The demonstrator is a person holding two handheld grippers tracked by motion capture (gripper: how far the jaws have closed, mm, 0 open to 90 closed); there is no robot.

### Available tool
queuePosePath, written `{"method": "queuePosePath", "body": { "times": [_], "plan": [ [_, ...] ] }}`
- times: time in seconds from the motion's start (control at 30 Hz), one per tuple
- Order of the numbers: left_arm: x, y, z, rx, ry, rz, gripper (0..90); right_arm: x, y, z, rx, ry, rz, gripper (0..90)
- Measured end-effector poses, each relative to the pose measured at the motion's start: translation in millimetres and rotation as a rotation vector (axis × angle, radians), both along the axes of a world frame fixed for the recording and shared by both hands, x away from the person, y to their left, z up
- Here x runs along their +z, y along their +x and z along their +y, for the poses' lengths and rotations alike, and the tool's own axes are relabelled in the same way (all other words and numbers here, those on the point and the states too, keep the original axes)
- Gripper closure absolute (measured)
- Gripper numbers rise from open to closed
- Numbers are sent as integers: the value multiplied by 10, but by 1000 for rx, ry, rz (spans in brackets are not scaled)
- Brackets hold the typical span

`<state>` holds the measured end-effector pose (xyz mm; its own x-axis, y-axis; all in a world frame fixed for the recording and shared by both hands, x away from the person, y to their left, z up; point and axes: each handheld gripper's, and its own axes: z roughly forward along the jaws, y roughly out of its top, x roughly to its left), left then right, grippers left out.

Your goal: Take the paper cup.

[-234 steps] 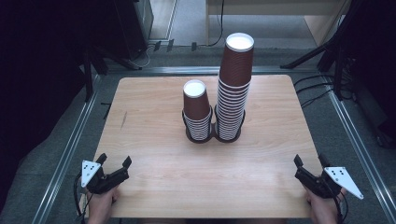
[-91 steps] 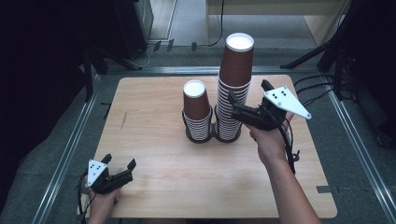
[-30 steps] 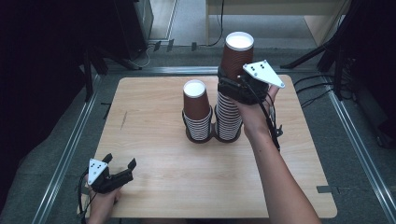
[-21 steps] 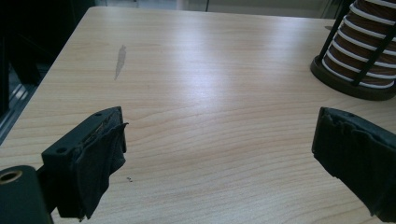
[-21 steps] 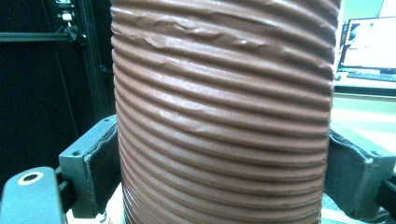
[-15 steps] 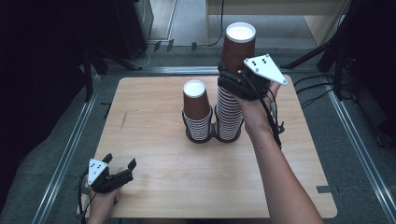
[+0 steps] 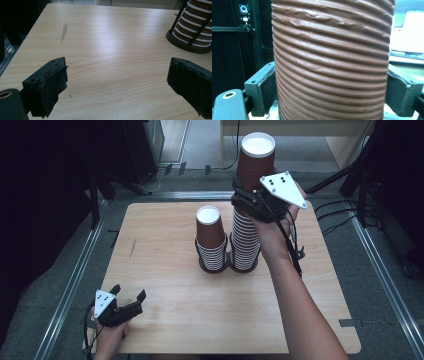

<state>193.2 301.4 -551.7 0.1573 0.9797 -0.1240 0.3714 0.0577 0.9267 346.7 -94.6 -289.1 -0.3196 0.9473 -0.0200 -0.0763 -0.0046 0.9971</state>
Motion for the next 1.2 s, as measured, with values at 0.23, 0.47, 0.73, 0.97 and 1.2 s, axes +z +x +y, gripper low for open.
{"method": "queuePosePath", "body": {
  "times": [0.23,0.47,0.73,0.97,1.2],
  "plan": [
    [0,1,-3,-2,3,2,31,65,-18,1,-4,6,-18,121],
    [0,3,-5,0,3,2,32,136,-50,-37,-7,16,-50,122],
    [0,3,-5,0,3,2,32,186,-87,-105,-15,22,-72,122],
    [0,3,-5,-1,6,4,32,226,-120,-112,-7,26,-90,122],
    [0,2,-5,-1,8,5,32,327,-177,-136,-11,31,-115,123]
  ]
}}
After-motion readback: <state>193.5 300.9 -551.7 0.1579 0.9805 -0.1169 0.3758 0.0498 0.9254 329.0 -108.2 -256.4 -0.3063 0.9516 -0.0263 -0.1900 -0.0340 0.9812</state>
